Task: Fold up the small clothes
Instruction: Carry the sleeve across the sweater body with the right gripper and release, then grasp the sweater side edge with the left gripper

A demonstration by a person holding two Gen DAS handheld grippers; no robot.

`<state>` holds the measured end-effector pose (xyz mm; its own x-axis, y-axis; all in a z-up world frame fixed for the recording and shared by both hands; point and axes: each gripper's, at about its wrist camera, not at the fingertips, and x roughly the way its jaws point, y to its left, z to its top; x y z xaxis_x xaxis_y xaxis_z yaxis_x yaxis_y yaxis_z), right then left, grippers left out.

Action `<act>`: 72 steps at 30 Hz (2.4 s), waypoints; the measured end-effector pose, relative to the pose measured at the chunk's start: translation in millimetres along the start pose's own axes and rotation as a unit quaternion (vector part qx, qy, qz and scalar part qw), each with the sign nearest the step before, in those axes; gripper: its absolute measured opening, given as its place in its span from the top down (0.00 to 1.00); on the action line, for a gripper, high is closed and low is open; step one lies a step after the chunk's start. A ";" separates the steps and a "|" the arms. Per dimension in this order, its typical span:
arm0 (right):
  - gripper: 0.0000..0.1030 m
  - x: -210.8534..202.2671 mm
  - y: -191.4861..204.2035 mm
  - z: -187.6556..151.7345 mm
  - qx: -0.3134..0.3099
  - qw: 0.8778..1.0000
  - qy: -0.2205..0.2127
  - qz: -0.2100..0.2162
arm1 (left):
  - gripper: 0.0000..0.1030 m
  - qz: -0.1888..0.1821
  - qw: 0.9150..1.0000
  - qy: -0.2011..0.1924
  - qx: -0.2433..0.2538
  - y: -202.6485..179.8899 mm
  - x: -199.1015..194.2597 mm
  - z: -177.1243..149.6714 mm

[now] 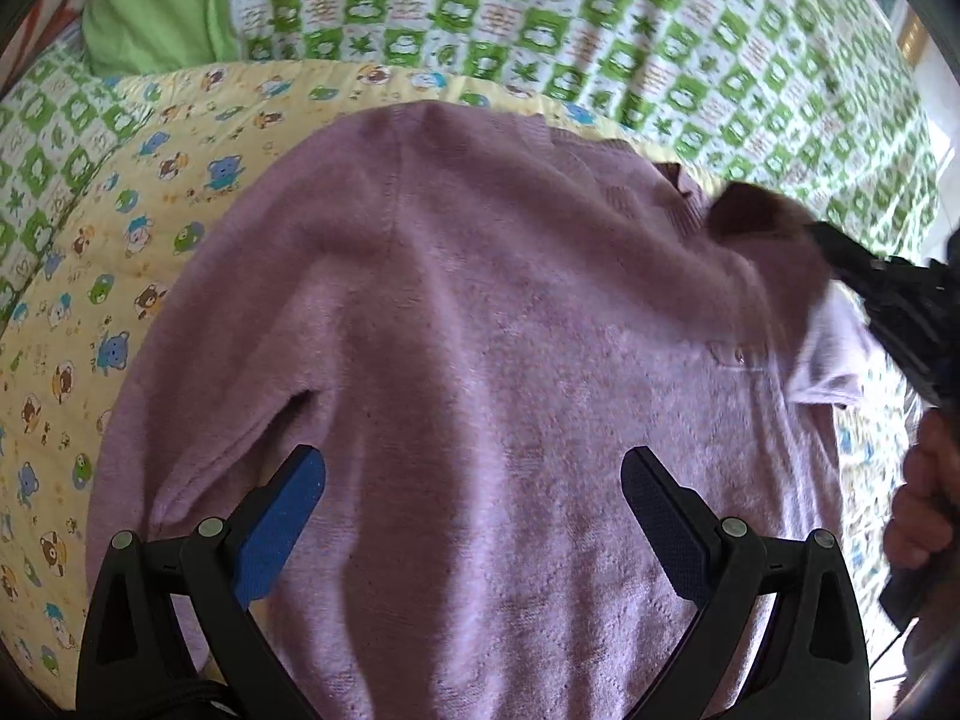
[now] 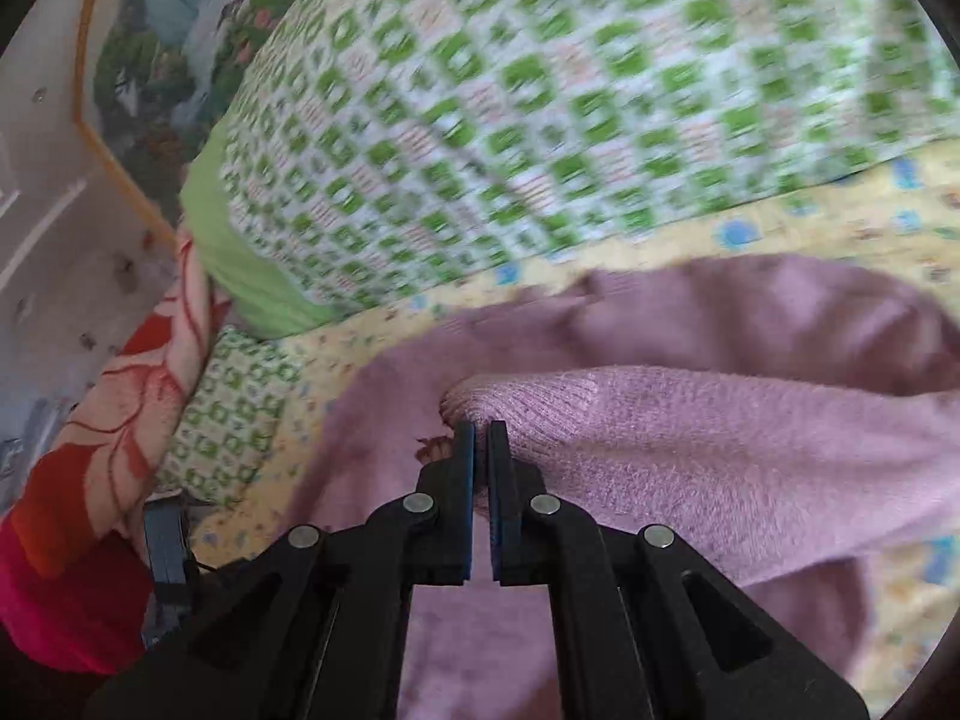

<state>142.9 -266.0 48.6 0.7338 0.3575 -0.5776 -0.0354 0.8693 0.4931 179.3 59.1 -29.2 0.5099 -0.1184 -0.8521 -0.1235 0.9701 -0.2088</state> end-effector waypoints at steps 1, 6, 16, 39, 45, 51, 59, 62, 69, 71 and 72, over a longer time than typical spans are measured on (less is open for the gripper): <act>0.95 26.3 7.8 2.1 0.001 1.000 0.017 0.024 | 0.03 0.000 1.000 0.001 -0.006 4.1 0.2 0.6; 0.95 108.7 38.2 -24.7 -0.015 0.993 0.098 0.067 | 0.03 -0.009 0.999 0.018 -0.040 27.6 8.2 5.6; 0.41 103.0 3.5 -44.8 0.042 0.990 0.122 0.063 | 0.03 -0.056 0.996 0.065 -0.031 6.5 47.1 29.8; 0.41 -56.0 -93.9 -67.4 0.141 0.985 0.001 -0.097 | 0.95 -0.039 0.998 0.032 0.026 -16.6 72.8 66.5; 0.41 -52.0 -89.6 -64.6 0.135 0.986 0.003 -0.097 | 0.49 -0.063 0.997 0.032 0.031 -20.9 64.4 63.7; 0.41 -42.2 -79.8 -67.2 0.121 0.989 0.017 -0.081 | 0.29 -0.031 0.994 0.029 0.100 -45.9 73.9 77.8; 0.41 -47.3 -92.5 -71.5 0.131 0.987 0.020 -0.090 | 0.91 -0.089 0.984 0.066 0.136 -62.1 98.4 73.8; 0.41 -53.1 -101.1 -69.4 0.138 0.985 0.013 -0.100 | 0.92 -0.096 0.983 0.038 0.150 -67.9 76.3 68.2; 0.41 -62.3 -113.8 -50.5 0.133 0.983 -0.008 -0.123 | 0.93 -0.062 0.995 0.020 0.071 -8.7 58.0 77.2; 0.41 -61.8 -117.8 -42.2 0.125 0.983 -0.012 -0.134 | 0.93 -0.055 0.997 0.026 0.052 4.8 60.6 74.3; 0.41 -60.7 -121.9 -36.4 0.123 0.982 -0.016 -0.142 | 0.93 -0.054 0.997 0.031 0.043 10.9 61.9 72.4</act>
<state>78.0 -381.2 -0.1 0.7115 0.0986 -0.6957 0.3362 0.8216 0.4603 271.1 77.6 -49.5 0.4631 -0.2340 -0.8549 0.0053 0.9652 -0.2614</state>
